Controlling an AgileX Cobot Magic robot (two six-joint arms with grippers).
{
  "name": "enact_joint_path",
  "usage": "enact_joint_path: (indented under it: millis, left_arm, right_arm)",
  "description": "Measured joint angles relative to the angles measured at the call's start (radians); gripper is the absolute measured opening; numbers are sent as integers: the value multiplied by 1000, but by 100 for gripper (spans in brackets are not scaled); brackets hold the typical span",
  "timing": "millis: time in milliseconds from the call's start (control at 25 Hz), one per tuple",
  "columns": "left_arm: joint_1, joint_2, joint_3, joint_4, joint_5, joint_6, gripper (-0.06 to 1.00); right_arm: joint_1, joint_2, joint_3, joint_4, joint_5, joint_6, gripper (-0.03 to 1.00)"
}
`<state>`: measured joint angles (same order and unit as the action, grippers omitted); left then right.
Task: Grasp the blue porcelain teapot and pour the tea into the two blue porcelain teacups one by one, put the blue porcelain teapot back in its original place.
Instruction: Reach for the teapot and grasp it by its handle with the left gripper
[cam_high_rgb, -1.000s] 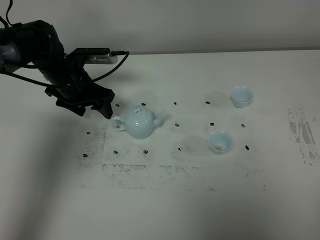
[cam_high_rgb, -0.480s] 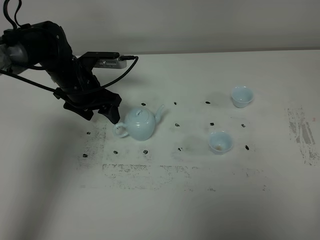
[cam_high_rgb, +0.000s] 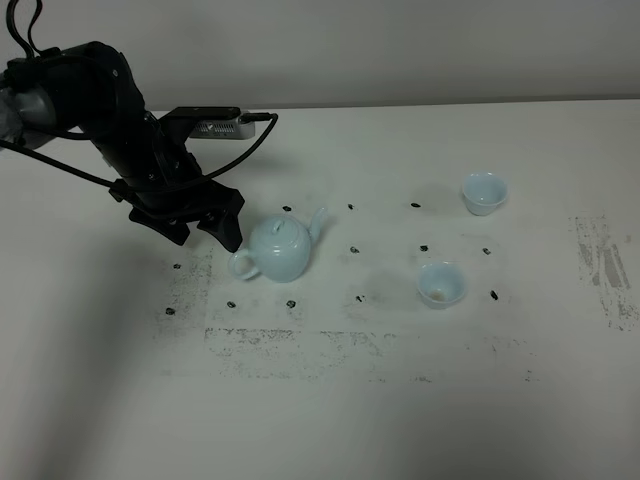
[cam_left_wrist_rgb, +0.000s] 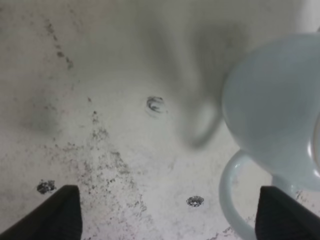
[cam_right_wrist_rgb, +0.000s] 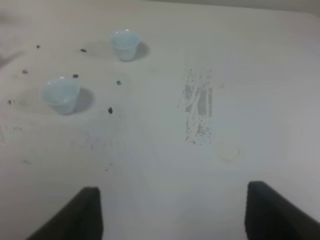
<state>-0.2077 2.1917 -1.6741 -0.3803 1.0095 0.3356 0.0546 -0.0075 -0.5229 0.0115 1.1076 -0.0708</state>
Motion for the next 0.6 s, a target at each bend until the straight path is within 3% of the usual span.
enact_joint_path:
  millis: [600]
  left_arm:
    - [0,-67,1,-29,38,37,7]
  right_arm:
    - [0,0,0,0,0,0,58]
